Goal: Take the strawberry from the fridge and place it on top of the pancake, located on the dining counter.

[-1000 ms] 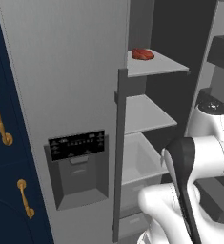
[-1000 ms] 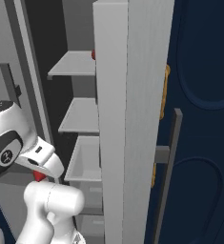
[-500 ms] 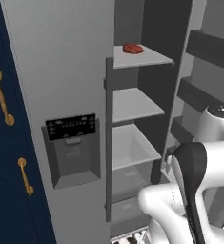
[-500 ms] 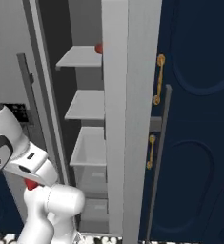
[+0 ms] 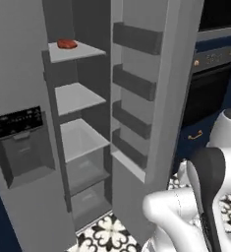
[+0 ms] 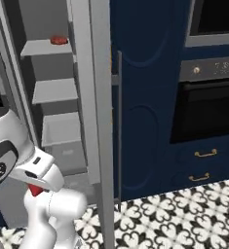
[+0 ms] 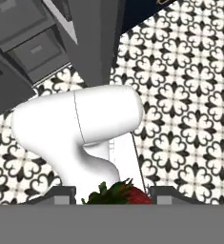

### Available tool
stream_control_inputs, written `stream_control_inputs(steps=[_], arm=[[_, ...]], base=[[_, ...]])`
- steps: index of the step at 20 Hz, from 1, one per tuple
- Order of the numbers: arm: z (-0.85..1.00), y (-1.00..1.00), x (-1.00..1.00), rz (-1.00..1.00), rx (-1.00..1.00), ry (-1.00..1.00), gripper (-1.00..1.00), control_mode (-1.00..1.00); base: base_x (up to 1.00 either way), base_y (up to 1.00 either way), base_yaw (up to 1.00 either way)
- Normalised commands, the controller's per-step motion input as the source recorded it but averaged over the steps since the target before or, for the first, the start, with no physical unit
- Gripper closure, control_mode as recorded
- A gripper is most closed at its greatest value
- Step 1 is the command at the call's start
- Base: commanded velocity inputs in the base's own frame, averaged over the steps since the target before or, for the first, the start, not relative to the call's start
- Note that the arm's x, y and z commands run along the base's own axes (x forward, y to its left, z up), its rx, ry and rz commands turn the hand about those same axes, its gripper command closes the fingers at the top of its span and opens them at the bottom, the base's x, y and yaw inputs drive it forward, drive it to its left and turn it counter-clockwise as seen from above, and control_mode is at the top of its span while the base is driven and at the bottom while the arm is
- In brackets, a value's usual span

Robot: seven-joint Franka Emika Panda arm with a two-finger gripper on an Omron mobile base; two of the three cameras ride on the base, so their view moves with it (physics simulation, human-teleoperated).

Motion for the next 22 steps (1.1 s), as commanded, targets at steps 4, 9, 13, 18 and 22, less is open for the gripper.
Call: stream_control_inputs(steps=[4, 9, 13, 18, 22], arm=[[0.00, 0.00, 0.00, 0.00, 0.00, 0.00, 1.00, 1.00], [0.00, 0.00, 0.00, 0.00, 0.00, 0.00, 1.00, 1.00], [0.00, 0.00, 0.00, 0.00, 0.00, 0.00, 1.00, 1.00], [0.00, 0.00, 0.00, 0.00, 0.00, 0.00, 1.00, 1.00], [0.00, 0.00, 0.00, 0.00, 0.00, 0.00, 1.00, 1.00]], base=[[-0.08, -0.45, -0.79], [0.00, -0.62, -0.83], [0.00, -0.79, -0.77], [0.33, -0.95, -0.58], [0.78, -0.98, -0.40]])
